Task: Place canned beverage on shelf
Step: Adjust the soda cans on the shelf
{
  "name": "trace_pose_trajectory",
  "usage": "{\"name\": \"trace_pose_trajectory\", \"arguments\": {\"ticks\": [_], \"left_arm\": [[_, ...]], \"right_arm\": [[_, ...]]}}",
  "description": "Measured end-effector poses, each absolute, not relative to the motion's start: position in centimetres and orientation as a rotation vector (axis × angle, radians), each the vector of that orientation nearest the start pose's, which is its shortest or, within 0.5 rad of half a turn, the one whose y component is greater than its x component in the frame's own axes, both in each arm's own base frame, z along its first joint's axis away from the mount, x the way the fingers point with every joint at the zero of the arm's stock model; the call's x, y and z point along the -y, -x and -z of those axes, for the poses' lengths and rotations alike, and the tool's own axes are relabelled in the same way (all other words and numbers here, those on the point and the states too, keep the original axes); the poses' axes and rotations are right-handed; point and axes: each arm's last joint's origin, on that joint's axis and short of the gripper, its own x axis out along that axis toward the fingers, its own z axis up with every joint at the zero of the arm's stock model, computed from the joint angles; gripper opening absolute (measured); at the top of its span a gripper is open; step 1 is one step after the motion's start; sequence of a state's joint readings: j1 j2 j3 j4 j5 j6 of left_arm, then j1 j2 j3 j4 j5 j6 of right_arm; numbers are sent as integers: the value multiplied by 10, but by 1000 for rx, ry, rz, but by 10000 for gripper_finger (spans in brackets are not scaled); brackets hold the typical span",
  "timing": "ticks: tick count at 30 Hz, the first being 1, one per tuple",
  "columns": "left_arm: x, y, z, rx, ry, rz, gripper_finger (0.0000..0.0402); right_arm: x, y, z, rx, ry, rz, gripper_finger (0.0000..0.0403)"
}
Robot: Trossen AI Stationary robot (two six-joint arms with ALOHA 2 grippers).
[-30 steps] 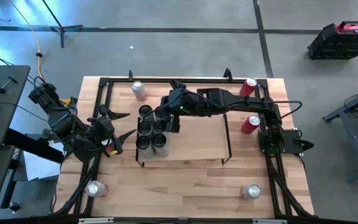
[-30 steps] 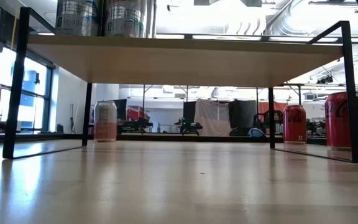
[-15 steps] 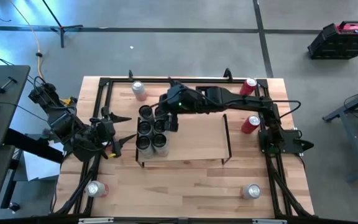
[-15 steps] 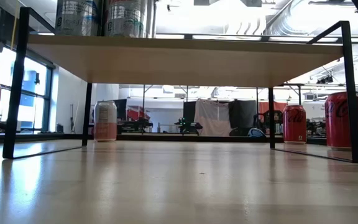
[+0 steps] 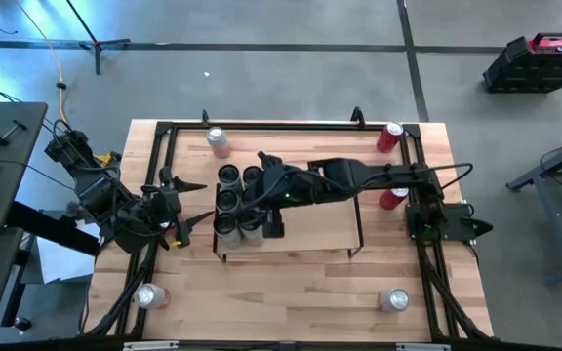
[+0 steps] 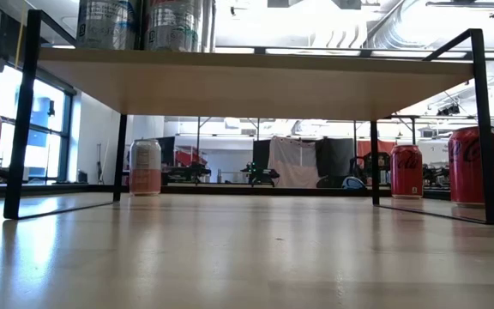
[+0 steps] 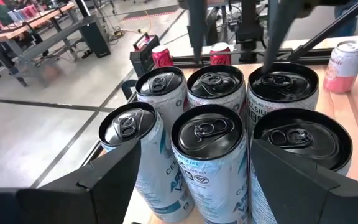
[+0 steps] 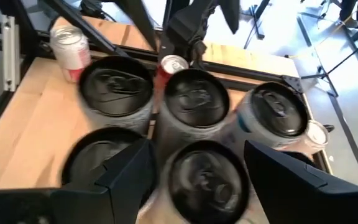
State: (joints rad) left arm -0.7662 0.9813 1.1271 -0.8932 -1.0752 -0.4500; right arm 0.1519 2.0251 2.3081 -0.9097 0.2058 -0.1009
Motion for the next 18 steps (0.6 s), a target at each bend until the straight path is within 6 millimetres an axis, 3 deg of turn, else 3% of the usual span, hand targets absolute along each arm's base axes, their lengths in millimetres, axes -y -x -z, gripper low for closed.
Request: {"name": "trace_pose_trajectory", "arguments": {"ticks": [18], "left_arm": [[99,-138,-362,-387,-130,-343,294]], "right_arm": [[-61,-429,-403,-673,162,7,250]]}}
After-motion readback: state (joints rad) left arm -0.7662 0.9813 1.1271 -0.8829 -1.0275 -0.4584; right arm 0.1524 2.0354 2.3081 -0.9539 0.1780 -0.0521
